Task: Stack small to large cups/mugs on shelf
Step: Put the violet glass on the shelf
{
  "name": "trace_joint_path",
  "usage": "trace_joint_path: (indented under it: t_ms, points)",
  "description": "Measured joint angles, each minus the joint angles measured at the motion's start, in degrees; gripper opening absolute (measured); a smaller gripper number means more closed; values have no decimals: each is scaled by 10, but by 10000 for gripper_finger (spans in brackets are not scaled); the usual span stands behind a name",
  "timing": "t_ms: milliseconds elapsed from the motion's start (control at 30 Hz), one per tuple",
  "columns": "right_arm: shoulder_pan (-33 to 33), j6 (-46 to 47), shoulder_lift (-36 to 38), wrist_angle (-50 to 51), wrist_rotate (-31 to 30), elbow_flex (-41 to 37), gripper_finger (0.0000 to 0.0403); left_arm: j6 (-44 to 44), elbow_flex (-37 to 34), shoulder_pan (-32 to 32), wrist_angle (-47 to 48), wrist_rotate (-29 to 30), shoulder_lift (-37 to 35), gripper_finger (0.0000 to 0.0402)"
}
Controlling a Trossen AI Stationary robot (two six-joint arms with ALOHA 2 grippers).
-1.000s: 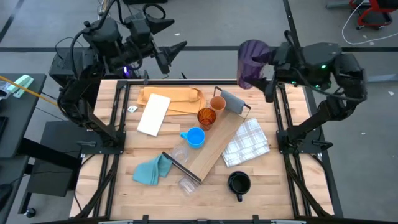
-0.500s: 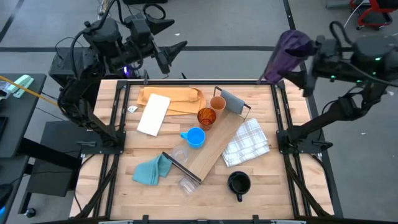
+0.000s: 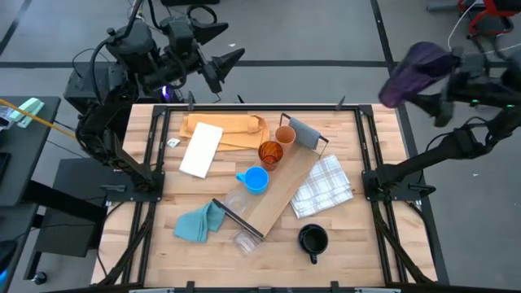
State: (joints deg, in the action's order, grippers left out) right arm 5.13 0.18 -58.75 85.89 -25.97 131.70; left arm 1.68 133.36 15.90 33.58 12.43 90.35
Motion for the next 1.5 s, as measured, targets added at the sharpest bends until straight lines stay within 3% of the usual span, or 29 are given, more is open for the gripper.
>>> trace_joint_path:
  t_ms: [367,600,800,1067,1333,1500]
  points:
    - [0,43,97,12,2,-40,356,-25,0,0,-6,0,0,398]
    - [0,78,164,13,-14,-155,357,-25,0,0,-20,0,0,398]
    - [0,119,240,-28,-19,-302,357,-25,0,0,-20,0,0,398]
    - [0,149,324,-210,8,-526,357,-25,0,0,-21,0,0,398]
    - [0,169,309,-391,49,-704,357,-25,0,0,-20,0,0,398]
    - [0,187,284,-509,58,-769,357,-19,0,0,-20,0,0,398]
